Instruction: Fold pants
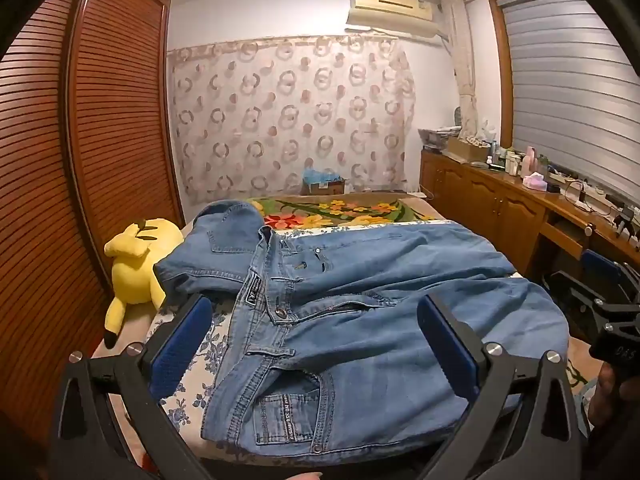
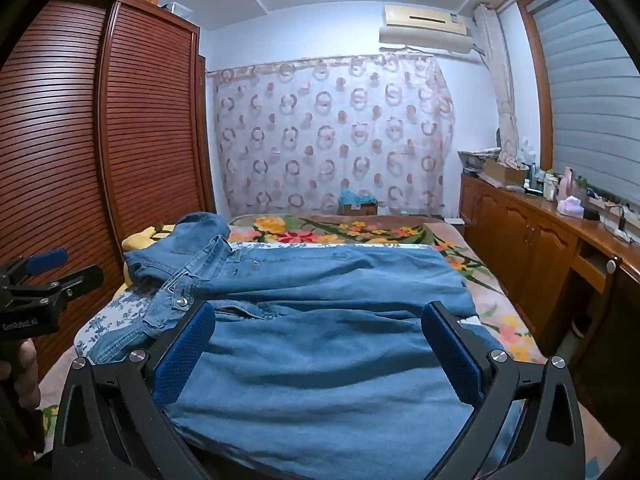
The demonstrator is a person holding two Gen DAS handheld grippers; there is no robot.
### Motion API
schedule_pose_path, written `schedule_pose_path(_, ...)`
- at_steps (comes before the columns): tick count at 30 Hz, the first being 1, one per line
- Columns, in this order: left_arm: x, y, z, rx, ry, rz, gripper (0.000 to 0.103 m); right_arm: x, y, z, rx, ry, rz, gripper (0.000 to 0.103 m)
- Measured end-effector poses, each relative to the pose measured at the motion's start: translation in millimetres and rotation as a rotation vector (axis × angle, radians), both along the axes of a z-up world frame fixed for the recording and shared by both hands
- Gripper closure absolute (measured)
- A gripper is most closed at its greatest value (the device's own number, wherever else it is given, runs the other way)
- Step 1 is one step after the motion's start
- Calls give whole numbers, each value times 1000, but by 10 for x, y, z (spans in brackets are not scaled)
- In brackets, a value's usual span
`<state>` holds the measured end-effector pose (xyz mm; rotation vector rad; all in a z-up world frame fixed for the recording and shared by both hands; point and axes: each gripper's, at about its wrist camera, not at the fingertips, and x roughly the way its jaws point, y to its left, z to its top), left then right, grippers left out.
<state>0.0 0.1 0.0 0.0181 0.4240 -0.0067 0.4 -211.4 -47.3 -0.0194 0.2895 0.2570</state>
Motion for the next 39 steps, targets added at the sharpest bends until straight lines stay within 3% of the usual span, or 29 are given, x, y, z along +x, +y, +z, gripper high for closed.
schedule_pose_path(39,-28,53,-27,0,0,2,0,-3,11,-21,5,4,-12,0)
